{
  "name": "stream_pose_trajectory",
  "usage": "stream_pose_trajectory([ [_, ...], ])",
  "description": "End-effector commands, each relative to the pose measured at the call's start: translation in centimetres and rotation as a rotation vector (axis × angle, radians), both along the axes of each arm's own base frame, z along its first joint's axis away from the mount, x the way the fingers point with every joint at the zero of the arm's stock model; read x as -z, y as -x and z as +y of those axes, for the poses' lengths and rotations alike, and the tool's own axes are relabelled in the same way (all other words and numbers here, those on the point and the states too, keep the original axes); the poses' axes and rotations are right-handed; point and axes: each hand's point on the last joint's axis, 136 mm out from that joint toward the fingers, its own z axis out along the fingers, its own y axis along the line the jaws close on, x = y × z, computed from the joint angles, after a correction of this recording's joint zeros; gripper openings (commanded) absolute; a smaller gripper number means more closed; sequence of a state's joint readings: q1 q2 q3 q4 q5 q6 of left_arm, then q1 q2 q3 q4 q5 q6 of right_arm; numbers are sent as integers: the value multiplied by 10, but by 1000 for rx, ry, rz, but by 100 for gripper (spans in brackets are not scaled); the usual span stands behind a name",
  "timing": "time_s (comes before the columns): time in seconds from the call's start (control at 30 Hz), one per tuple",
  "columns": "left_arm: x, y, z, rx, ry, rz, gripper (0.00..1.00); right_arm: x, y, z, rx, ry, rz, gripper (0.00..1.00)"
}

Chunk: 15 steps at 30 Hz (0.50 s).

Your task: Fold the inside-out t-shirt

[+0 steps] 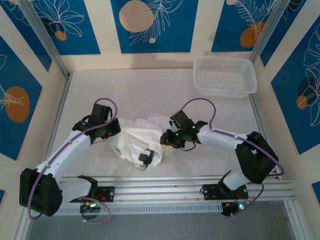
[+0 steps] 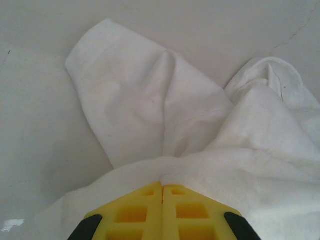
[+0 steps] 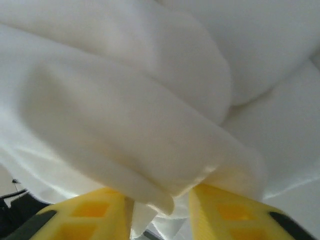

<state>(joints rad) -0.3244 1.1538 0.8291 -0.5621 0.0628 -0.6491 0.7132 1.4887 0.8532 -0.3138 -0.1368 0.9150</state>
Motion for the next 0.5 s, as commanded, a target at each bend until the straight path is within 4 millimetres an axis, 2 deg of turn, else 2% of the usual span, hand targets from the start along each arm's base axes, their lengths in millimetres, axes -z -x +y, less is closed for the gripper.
stream_pose_trajectory([
  [0.0, -2, 3, 6, -10, -5, 1, 0, -43, -12, 19, -21, -119, -67, 18],
  [0.13, 0, 4, 6, -7, -8, 5, 0, -69, -13, 28, -41, -184, -94, 4],
  [0.27, 1, 4, 6, -5, -9, 6, 0, -81, -9, 33, -84, -199, -90, 2],
  [0.47, 6, 6, 22, -59, -61, 24, 0, -99, -18, 7, -62, -165, -170, 0],
])
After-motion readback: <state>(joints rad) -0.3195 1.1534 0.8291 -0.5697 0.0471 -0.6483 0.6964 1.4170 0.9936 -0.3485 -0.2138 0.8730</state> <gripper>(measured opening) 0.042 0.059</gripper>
